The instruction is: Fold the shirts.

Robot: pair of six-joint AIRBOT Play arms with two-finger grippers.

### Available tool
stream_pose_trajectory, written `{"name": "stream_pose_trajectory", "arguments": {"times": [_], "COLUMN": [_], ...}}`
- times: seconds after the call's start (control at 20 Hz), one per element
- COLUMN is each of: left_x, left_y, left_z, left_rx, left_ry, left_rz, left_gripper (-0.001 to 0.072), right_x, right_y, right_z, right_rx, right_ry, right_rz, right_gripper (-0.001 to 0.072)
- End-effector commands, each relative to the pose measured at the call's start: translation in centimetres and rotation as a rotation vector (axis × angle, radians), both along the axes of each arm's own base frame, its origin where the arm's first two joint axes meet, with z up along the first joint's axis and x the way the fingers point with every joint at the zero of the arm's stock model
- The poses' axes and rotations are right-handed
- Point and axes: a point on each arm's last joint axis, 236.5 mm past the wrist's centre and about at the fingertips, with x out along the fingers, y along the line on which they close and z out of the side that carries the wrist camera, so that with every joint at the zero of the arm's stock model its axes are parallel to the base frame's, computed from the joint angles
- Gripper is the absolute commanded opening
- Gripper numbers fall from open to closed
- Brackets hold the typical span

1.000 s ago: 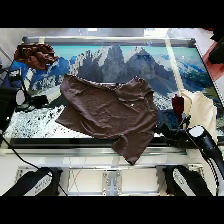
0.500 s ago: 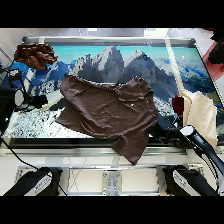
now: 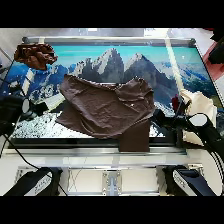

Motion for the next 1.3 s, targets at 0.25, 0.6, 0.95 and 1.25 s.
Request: {"name": "stream_pose_trajectory", "arguments": {"times": [0.25,0.6,0.95,1.25], "left_x": [-0.2,-1.3,0.7,2.2], "left_y": [-7.4,-8.5,-10.2,-7.5], "left_z": [-7.1,-6.5,-4.9,-5.1], "left_rx": [-0.399,-0.605,-0.685,-0.556], "left_ry": [-0.06,-0.011,-0.107,-0.178], "left_rz": [0.15,0.152,0.01,-0.015], "left_gripper": [0.0224,0.023,0.023,0.0232], "right_x": [-0.2,-0.1,-0.1,0.1], "right_y": [0.1,0.0,0.1,0.3], "right_z": [4.5,4.5,4.6,4.8], "right_rx": [-0.031,-0.039,-0.04,-0.022], "right_ry": [-0.107,-0.118,-0.124,-0.13], "right_rz": [0.051,0.058,0.063,0.057], "right_gripper": [0.0036,0.0036,0.0035,0.0036]}}
